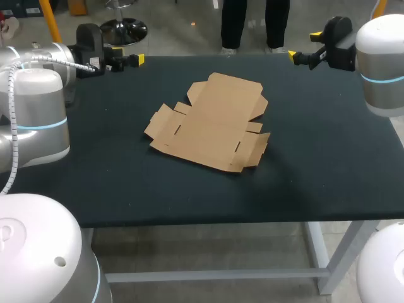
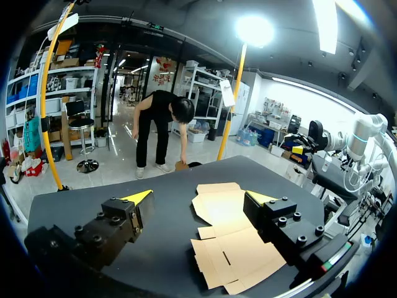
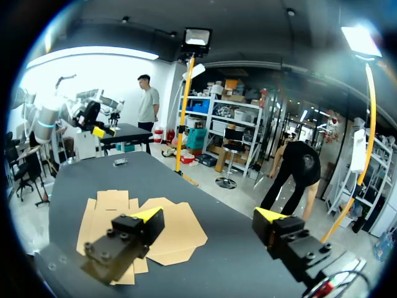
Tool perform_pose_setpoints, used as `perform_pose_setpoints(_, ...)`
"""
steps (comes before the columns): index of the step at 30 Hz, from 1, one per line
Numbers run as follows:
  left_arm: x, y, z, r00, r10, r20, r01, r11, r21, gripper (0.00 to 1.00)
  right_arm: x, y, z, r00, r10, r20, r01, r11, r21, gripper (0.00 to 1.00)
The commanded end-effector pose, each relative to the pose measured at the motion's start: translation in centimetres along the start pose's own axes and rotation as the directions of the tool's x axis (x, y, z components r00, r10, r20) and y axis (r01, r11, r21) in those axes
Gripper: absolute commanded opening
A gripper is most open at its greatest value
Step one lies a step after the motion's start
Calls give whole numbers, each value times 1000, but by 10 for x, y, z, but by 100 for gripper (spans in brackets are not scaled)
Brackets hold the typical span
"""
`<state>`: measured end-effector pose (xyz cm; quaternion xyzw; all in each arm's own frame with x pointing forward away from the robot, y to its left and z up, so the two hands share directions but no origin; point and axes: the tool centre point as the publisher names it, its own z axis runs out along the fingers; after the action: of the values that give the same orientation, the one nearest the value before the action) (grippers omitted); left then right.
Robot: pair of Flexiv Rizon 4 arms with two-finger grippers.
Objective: Assemble the packaging by folding the flat box into shape, placing the metal phone stand inside, and closing the box properly
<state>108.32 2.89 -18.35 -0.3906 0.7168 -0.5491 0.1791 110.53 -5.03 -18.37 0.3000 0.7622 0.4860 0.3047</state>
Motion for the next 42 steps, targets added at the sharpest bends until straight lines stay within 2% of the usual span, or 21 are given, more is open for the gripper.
perform_pose_setpoints(1,0,-1,0,1000,0,-1,0,1000,-3,100,1,0,0,1000,0,2,0,1000,-2,100)
perform_pose_setpoints(23,0,-1,0,1000,0,-1,0,1000,-3,100,1,0,0,1000,0,2,0,1000,-2,100)
perform_pose_setpoints(25,1,-3,3,1000,12,-15,-13,999,-32,100,-1,0,1,1000,17,-5,-17,1000,15,100)
perform_pose_setpoints(28,3,-5,5,1000,-14,-28,12,996,-86,100,-4,-1,3,997,57,-50,-54,997,62,100)
perform_pose_setpoints(31,5,-6,3,996,-77,-35,71,985,-160,100,-4,-2,2,990,122,-72,-112,985,131,100)
perform_pose_setpoints(33,6,-6,0,990,-135,-35,125,969,-213,100,-3,-3,2,983,164,-83,-147,972,183,100)
perform_pose_setpoints(36,5,-6,-4,971,-237,-35,215,928,-305,100,-4,-7,3,954,285,-93,-248,925,289,100)
perform_pose_setpoints(38,4,-5,-5,947,-319,-33,285,885,-368,100,-4,-10,4,926,363,-102,-307,883,356,100)
perform_pose_setpoints(42,-2,1,-1,895,-447,18,395,770,-502,100,-3,-22,5,868,484,-108,-387,797,465,100)
